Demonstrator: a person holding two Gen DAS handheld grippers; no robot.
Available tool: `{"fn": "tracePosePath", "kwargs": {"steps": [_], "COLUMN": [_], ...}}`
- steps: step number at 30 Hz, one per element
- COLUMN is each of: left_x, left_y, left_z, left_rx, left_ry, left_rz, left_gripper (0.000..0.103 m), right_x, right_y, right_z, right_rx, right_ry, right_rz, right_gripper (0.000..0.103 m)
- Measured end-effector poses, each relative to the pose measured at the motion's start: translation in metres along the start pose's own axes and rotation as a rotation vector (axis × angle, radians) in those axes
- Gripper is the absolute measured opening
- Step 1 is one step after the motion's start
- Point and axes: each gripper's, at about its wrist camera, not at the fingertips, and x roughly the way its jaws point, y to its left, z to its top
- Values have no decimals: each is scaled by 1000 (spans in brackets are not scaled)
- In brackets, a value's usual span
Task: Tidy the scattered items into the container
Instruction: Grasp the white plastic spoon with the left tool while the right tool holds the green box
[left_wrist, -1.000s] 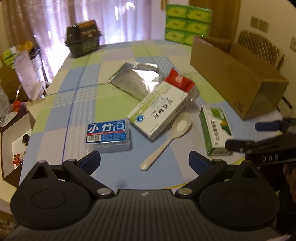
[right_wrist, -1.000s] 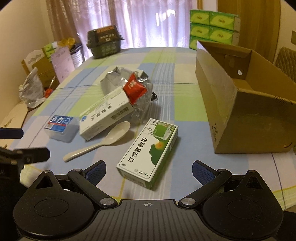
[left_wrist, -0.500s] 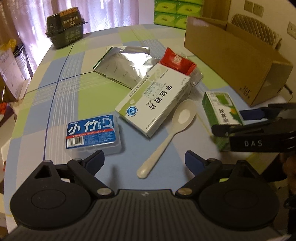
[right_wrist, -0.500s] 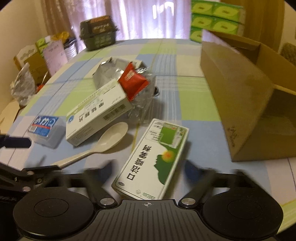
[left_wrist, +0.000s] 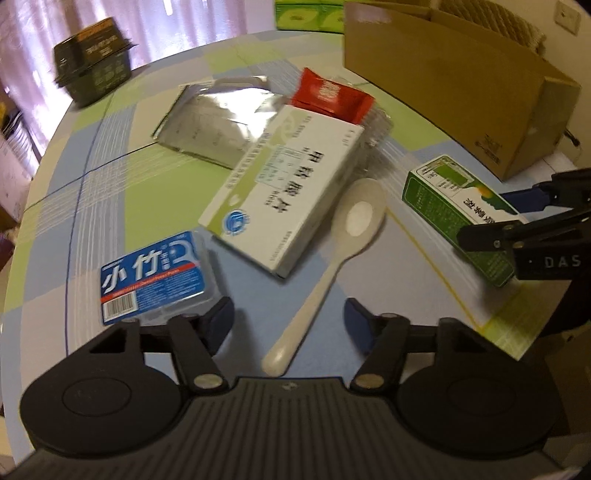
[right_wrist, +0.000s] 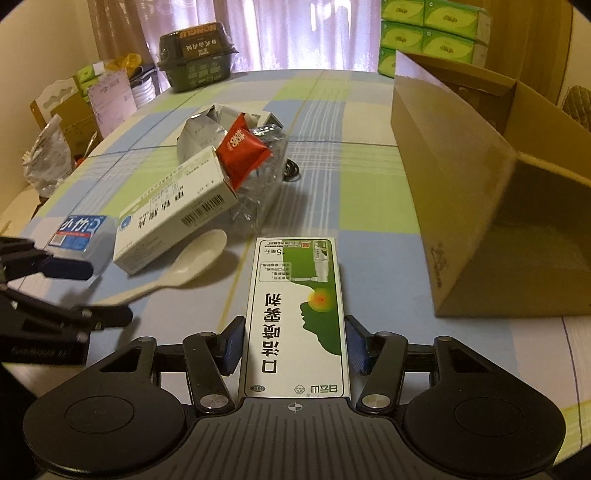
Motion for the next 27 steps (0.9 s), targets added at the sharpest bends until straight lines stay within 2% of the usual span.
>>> {"fn": "tracePosePath", "kwargs": {"steps": [2,3,6,9,14,20,21,22,24,25,27], "left_x": [2,2,1,-4,-15,-12,-11,-10,-6,-3,4], "left_y": [-1,-1,-8,-24,-53,-62,-63,-63,-64,-65,-67], "left_z": [1,1,4,2,-5,-2,1,4,12,16,23], "left_rx": [0,-3,1,25,38,22,21,20,22,25,34], "left_ry": [0,1,15,25,30,19,13,4,-15,-17,-22], "left_rz": [-13,-21,-22,-40,-99,-84,-84,-81,-77,-80,-81], "left_gripper": [51,44,12,7,7,9,16,27,37,41,42], "right_x": [-3,-4,-6,-8,-13,-15,-15,-16,-15,-15,-15], "right_y": [-2,-3,-7,-13,-22,-28,-29,-30,-32,-33,-33], "right_z": [-4,-4,-4,-4,-7,-12,-12,-12,-11,-11,-11], "right_rx": [4,6,14,29,40,42,43,46,46,41,28], "right_ry": [0,-1,-7,-14,-17,-26,-29,-30,-32,-34,-38], "right_rz": [2,1,-4,-10,-21,-18,-18,-17,-14,-14,-13], "right_gripper": [58,58,58,58,58,58,58,58,58,58,58]}}
